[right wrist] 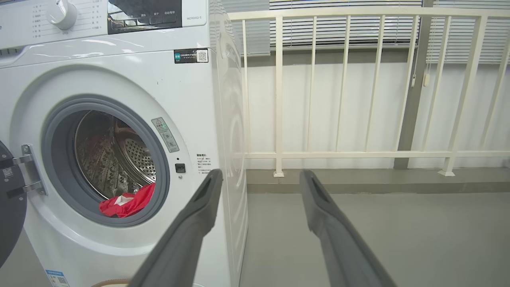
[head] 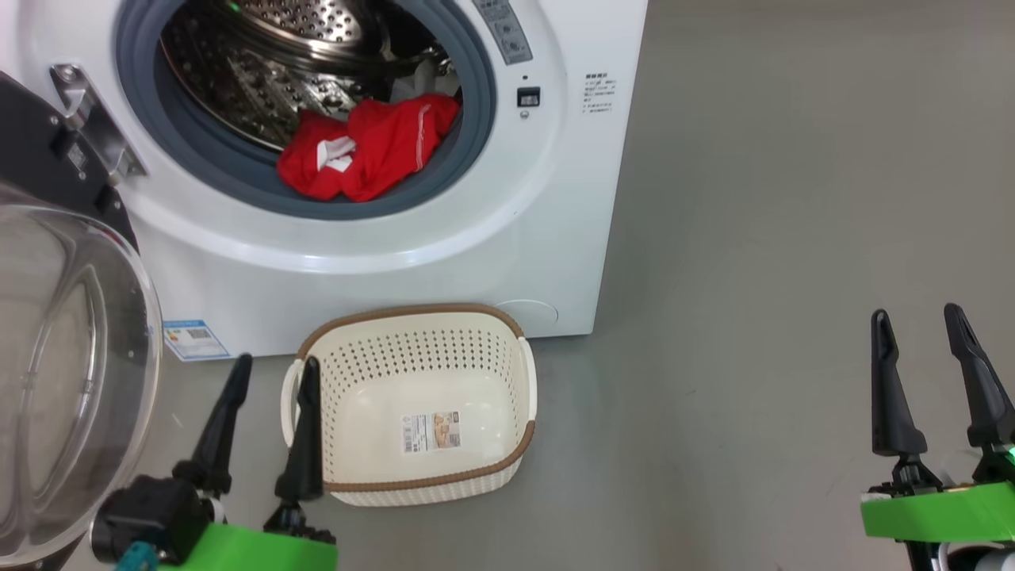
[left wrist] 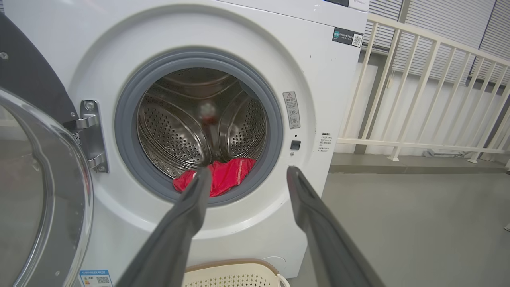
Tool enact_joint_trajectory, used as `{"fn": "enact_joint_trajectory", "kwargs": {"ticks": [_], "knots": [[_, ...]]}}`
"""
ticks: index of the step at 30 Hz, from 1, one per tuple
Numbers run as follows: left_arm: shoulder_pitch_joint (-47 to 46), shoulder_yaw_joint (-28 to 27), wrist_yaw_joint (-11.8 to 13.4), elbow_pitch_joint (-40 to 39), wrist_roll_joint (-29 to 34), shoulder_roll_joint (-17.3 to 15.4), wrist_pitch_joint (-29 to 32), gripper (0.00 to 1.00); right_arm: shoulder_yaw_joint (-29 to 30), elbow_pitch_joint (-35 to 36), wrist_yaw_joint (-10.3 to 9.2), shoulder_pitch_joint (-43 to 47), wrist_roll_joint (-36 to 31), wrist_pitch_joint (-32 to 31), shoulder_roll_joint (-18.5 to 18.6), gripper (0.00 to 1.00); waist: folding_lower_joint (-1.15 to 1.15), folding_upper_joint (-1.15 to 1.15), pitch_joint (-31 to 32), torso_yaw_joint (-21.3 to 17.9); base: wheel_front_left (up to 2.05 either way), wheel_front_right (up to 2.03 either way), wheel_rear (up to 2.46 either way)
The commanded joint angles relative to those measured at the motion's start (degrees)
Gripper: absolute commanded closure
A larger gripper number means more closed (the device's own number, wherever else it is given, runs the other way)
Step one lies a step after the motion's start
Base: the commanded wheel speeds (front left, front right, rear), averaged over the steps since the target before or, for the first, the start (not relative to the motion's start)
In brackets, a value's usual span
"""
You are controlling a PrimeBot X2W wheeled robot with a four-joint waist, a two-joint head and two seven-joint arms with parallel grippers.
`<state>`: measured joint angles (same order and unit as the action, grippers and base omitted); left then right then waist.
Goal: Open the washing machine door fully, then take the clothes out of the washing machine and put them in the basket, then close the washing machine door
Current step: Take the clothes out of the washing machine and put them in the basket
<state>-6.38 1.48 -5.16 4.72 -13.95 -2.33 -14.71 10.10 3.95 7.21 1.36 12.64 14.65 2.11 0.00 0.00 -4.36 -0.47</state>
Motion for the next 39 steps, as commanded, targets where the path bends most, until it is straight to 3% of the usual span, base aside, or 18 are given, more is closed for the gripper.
{"fn": "enact_joint_trajectory", "kwargs": {"ticks": [1, 15, 21, 39], "knots": [[0.1, -1.7, -0.3, -1.2, 0.7, -0.9, -0.3, 0.00, -1.2, 1.9, 0.28, -0.4, 0.2, 0.3, 0.8, 0.00, 0.00, 0.00, 0.4, -0.1, 0.00, 0.00, 0.00], [2.2, -0.4, -0.7, -1.3, 0.6, -1.1, -0.3, 0.00, -2.3, 0.5, 0.28, 2.2, -0.6, 0.3, 0.8, 0.00, 0.00, 0.00, 3.2, -0.1, 0.00, 0.00, 0.00], [2.5, 0.0, 0.4, -0.9, 1.0, -1.2, -0.3, 0.00, -3.1, 0.1, 0.28, 2.4, -0.6, 0.3, 0.8, 0.00, 0.00, 0.00, 3.7, 0.2, 0.20, -0.20, 0.00], [2.4, -0.3, 2.4, -2.8, 0.5, -1.5, -0.2, 0.00, -2.9, -0.1, 0.28, 2.2, -1.0, 0.3, 0.8, 0.00, 0.00, 0.00, 3.3, 0.0, 1.23, -1.22, 0.00]]}}
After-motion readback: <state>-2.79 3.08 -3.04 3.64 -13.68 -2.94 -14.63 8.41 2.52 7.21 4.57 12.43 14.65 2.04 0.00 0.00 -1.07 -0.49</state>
